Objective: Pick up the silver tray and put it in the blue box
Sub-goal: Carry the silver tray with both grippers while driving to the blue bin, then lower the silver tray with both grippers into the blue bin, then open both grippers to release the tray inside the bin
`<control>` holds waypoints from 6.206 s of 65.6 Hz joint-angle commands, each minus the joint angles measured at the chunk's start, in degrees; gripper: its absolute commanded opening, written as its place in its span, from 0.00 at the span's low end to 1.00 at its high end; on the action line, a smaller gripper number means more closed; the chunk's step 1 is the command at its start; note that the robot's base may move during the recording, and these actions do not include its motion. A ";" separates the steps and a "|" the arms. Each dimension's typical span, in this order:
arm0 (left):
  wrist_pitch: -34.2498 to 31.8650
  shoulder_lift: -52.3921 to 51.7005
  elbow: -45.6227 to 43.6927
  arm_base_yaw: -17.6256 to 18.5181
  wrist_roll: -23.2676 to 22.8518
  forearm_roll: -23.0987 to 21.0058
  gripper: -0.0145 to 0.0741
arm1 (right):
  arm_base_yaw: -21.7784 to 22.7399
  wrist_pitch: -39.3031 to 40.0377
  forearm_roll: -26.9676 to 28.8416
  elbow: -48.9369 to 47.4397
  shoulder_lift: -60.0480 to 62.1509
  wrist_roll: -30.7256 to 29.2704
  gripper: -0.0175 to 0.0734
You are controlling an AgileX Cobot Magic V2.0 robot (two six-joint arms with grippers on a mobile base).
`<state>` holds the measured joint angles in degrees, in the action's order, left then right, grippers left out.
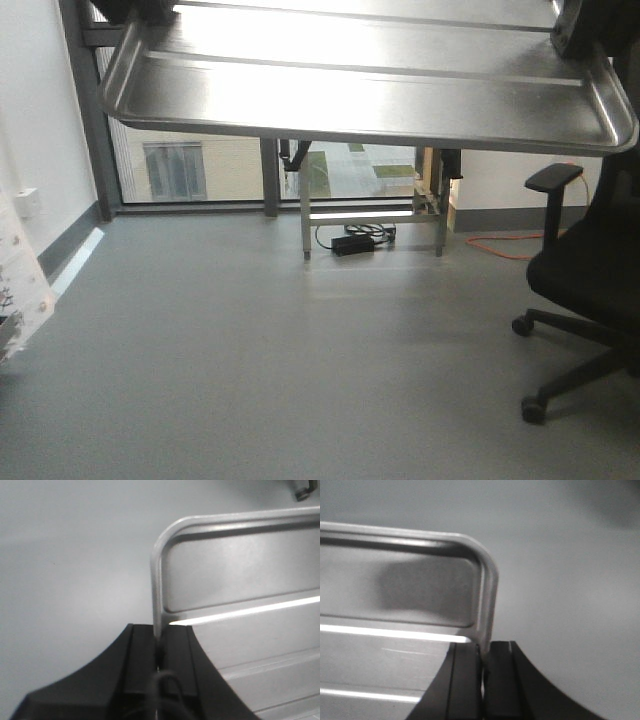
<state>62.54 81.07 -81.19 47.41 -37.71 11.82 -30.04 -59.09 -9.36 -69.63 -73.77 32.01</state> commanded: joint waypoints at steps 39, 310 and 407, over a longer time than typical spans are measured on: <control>-1.50 -1.85 -1.89 0.20 0.91 -0.21 0.05 | -0.03 2.83 -1.93 -2.23 1.75 -0.68 0.25; -5.04 -1.85 -6.65 0.20 1.70 4.27 0.05 | -0.03 6.93 -1.98 -7.68 1.74 -2.35 0.25; -17.09 24.95 -18.71 -9.86 2.38 5.34 0.67 | 7.89 13.02 -6.67 -17.17 -24.54 -6.15 0.83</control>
<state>45.33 109.26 -95.90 37.26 -36.03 16.79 -22.20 -47.72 -14.76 -84.72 -103.29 26.76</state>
